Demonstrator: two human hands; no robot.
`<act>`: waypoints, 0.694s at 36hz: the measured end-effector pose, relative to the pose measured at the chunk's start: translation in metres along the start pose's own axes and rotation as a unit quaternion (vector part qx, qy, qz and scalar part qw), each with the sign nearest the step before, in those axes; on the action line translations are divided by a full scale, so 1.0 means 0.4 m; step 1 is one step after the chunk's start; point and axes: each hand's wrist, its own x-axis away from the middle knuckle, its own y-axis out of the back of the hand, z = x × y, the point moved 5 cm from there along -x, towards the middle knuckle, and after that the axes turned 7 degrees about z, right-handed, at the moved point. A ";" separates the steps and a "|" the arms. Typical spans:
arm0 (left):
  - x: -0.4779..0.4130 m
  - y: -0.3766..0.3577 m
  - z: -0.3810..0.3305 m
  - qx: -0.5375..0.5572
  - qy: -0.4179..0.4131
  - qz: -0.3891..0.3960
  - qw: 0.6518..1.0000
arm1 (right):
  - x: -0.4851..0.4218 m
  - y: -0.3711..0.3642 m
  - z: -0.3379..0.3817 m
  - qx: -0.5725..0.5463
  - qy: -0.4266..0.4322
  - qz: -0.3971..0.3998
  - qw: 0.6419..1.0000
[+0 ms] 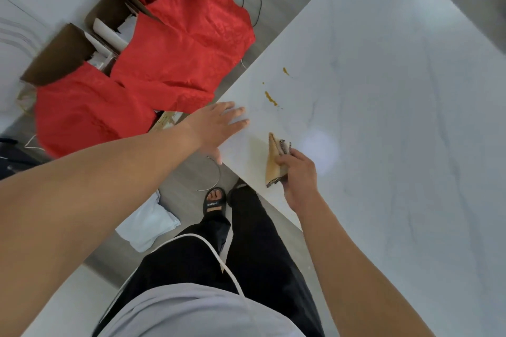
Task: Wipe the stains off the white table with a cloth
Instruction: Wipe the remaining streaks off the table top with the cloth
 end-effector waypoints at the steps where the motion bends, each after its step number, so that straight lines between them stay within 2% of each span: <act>1: -0.004 -0.003 0.003 0.003 0.000 0.005 1.000 | -0.016 0.018 0.026 -0.009 0.002 -0.013 1.000; 5: -0.019 -0.018 0.014 0.019 0.005 0.029 0.999 | -0.115 0.075 0.144 0.019 0.028 -0.049 0.998; 12: -0.035 -0.033 0.019 0.033 0.001 0.025 0.999 | -0.273 0.069 0.389 0.167 0.140 -0.071 0.973; 16: -0.041 -0.035 0.015 0.026 0.000 0.018 0.999 | -0.357 0.027 0.497 0.287 0.197 -0.078 0.934; 20: -0.044 -0.033 -0.008 0.027 -0.005 0.003 1.000 | -0.428 -0.020 0.539 0.421 0.217 -0.062 0.878; 23: -0.035 -0.014 -0.042 0.055 -0.017 -0.068 0.996 | -0.460 -0.053 0.532 0.492 0.226 -0.042 0.840; 25: -0.035 -0.020 -0.078 0.064 -0.019 -0.111 0.992 | -0.465 -0.062 0.524 0.499 0.227 -0.057 0.834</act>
